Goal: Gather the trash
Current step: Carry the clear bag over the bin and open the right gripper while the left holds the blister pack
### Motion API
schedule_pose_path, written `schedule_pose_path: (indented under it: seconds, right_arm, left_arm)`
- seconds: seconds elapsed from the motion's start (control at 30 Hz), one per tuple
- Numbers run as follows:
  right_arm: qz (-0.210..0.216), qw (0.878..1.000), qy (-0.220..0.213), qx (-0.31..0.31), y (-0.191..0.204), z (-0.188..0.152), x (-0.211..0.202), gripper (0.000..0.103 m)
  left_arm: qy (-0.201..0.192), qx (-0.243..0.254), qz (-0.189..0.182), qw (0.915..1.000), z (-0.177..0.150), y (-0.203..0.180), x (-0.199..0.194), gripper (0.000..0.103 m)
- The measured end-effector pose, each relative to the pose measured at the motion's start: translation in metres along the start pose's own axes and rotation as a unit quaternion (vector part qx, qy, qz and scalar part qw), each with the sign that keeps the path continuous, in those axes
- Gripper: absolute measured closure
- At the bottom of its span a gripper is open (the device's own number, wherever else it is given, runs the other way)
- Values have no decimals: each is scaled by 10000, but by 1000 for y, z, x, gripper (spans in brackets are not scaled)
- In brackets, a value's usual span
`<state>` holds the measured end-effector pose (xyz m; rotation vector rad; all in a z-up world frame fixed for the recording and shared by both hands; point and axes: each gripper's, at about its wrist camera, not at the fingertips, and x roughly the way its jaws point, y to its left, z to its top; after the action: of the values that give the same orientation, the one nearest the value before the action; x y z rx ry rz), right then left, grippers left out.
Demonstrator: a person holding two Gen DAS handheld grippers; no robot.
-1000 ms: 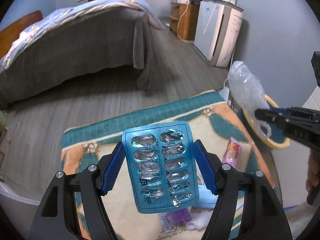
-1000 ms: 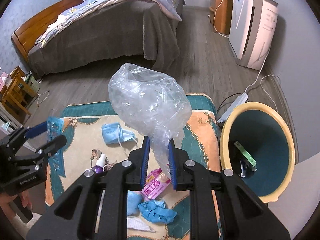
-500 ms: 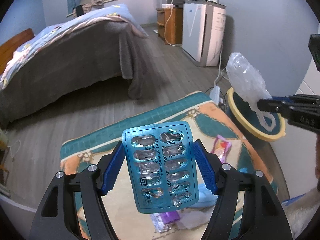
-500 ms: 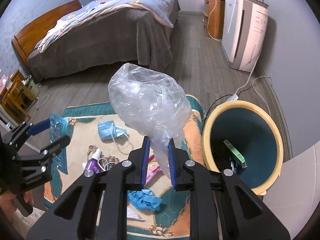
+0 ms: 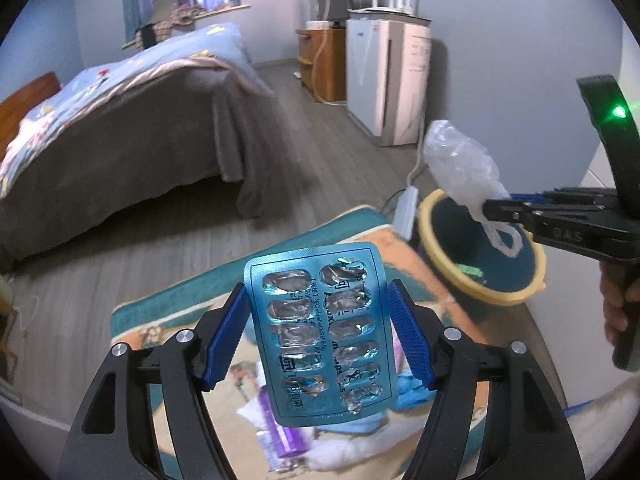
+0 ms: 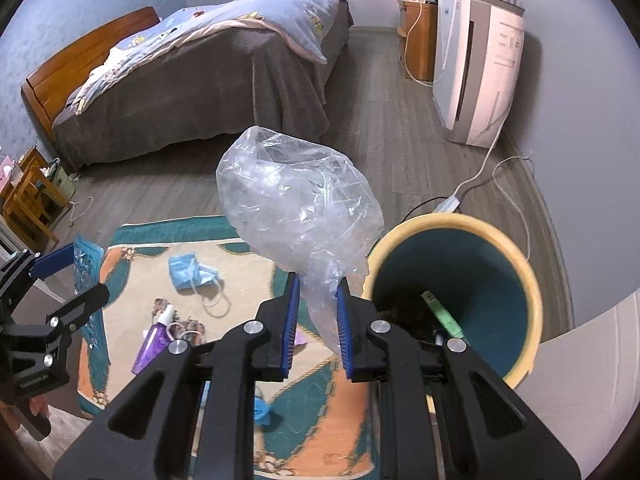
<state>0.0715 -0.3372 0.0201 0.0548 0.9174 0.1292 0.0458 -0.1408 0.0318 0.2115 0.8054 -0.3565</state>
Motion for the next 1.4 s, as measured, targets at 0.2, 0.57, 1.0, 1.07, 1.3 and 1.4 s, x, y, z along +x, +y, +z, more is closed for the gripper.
schedule_pose_path:
  seconds: [0.2, 0.57, 1.0, 1.07, 1.3, 1.4]
  right_arm:
    - [-189, 9996, -123, 151, -37, 4, -6, 86]
    - [-423, 9924, 204, 1139, -118, -15, 9, 86]
    - [-606, 9813, 725, 1676, -145, -34, 38, 86]
    - [-630, 9805, 698, 1725, -151, -35, 38, 86]
    - [-688, 9681, 862, 2252, -187, -52, 48, 86]
    - [-640, 9600, 881, 2578, -196, -59, 49, 86]
  left_arm:
    - [-27, 299, -257, 9992, 16, -36, 6, 33]
    - [69, 901, -687, 9935, 39, -96, 36, 32]
    - [384, 1410, -1599, 9763, 40, -147, 75, 32]
    - [433, 1511, -1591, 9747, 40, -154, 80, 32]
    - [522, 1612, -1590, 9726, 47, -165, 98, 32]
    - [553, 1581, -1608, 9727, 52, -169, 106, 32]
